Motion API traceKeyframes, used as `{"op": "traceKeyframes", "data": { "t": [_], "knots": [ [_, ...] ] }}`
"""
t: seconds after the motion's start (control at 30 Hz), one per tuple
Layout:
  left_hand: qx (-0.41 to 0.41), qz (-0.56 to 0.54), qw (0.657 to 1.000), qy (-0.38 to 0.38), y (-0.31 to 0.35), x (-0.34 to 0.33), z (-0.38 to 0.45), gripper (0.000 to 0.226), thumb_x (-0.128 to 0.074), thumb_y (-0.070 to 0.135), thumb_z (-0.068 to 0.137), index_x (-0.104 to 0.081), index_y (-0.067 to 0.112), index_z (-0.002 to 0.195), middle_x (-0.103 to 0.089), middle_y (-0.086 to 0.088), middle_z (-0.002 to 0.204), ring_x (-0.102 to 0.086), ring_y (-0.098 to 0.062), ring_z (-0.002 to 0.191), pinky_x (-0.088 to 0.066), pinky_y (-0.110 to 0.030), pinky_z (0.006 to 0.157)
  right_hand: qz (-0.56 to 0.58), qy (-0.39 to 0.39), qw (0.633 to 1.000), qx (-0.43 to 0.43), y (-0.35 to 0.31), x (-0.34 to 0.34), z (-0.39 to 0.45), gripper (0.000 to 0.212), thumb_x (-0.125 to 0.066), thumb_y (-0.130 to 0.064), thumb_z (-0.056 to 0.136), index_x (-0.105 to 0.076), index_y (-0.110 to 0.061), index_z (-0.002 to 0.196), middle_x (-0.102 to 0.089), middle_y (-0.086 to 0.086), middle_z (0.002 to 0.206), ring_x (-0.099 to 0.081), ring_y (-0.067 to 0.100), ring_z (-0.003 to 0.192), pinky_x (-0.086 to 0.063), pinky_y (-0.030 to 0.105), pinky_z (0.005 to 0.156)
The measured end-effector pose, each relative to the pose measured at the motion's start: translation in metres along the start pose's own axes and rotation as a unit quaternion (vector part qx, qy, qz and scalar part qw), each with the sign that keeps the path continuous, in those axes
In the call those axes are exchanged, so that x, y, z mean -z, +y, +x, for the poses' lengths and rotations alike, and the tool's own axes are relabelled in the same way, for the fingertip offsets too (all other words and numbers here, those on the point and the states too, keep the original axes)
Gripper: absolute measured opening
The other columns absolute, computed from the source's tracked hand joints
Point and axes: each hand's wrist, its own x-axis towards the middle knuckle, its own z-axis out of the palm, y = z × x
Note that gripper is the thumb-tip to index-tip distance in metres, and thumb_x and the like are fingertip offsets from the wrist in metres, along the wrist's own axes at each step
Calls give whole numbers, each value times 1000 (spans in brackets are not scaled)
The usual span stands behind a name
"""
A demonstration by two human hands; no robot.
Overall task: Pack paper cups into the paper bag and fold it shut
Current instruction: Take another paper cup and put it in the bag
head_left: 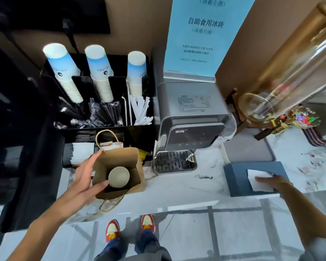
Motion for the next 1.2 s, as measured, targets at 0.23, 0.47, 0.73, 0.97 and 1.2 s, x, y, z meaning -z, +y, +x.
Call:
{"op": "traceKeyframes", "data": {
  "t": [0.23, 0.47, 0.73, 0.97, 1.2],
  "knots": [
    [-3, 20, 1000, -13, 6, 1, 0, 82, -59, 45, 81, -10, 58, 145, -12, 58, 130, -14, 11, 136, -20, -36, 116, 146, -42, 988, -17, -26, 10, -73, 48, -76, -11, 84, -49, -3, 123, -56, 14, 130, -50, 31, 107, -49, 44, 88],
    [-24, 24, 999, -14, 1, 4, 0, 77, -57, 57, 82, -9, 65, 141, -12, 43, 144, -9, 3, 141, -18, -44, 119, 150, -45, 972, 174, -92, 40, -208, 32, -54, -7, 98, -50, -12, 129, -56, 14, 119, -56, 29, 97, -46, 44, 85],
    [-50, 30, 998, 3, -4, 1, -1, 77, -51, 60, 79, -8, 63, 142, -11, 19, 155, -4, 4, 136, -18, -39, 114, 152, -270, 904, 294, -159, -18, -396, 15, -62, -5, 91, -75, -9, 97, -77, 13, 102, -73, 24, 89, -54, 36, 79],
    [-80, 66, 995, 10, -8, 4, -3, 78, -55, 48, 87, 0, 65, 140, -15, 23, 140, -11, -4, 133, -24, -35, 104, -71, -238, 877, 410, -238, -151, -433, 23, -46, -16, 98, -67, -6, 95, -70, 10, 94, -63, 18, 86, -44, 29, 69],
    [-77, 67, 995, 2, -11, 2, -8, 81, -56, 40, 91, 0, 56, 146, -13, 18, 150, -12, -13, 139, -30, -43, 112, -369, -41, 819, 438, -250, -230, -414, 29, -52, -13, 93, -65, -6, 117, -68, 17, 114, -68, 32, 102, -57, 36, 86]
  ]
}}
